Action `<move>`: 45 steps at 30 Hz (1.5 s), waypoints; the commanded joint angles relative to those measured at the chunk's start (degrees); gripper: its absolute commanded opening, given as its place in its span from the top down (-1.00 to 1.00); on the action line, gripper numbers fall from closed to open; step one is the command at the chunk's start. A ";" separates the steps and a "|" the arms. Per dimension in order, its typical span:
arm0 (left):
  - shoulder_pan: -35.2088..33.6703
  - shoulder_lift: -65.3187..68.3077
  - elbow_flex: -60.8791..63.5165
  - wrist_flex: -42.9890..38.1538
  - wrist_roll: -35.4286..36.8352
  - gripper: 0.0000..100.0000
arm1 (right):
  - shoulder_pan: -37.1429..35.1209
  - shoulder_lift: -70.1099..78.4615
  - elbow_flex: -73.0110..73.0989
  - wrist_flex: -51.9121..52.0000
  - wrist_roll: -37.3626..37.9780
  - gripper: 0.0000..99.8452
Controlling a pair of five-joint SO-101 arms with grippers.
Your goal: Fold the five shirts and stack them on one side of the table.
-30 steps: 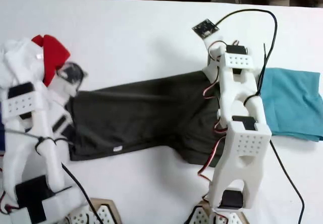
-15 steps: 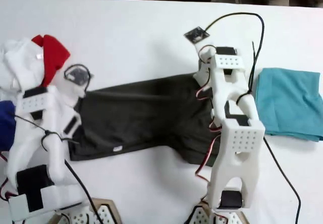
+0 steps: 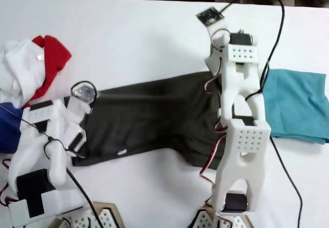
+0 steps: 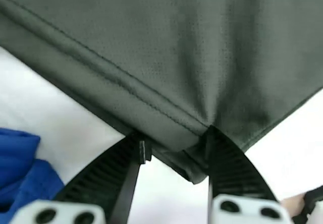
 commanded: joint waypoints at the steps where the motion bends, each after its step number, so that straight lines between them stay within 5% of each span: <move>1: -1.85 -0.09 -4.53 1.23 -0.53 0.59 | -2.15 -0.66 -10.02 10.42 0.18 0.64; 7: -2.20 -0.09 -19.74 11.16 0.00 0.59 | -1.98 -3.65 -10.90 16.22 2.64 0.64; 15: -0.09 1.32 -33.71 12.84 3.43 0.59 | -5.23 -22.11 20.84 15.34 3.25 0.64; 29: 9.41 19.69 -37.67 5.27 15.12 0.59 | -10.59 -56.75 85.54 -13.05 5.63 0.64; 45: 9.41 30.68 -39.16 0.35 19.60 0.59 | -15.16 -59.56 100.48 -20.26 7.30 0.64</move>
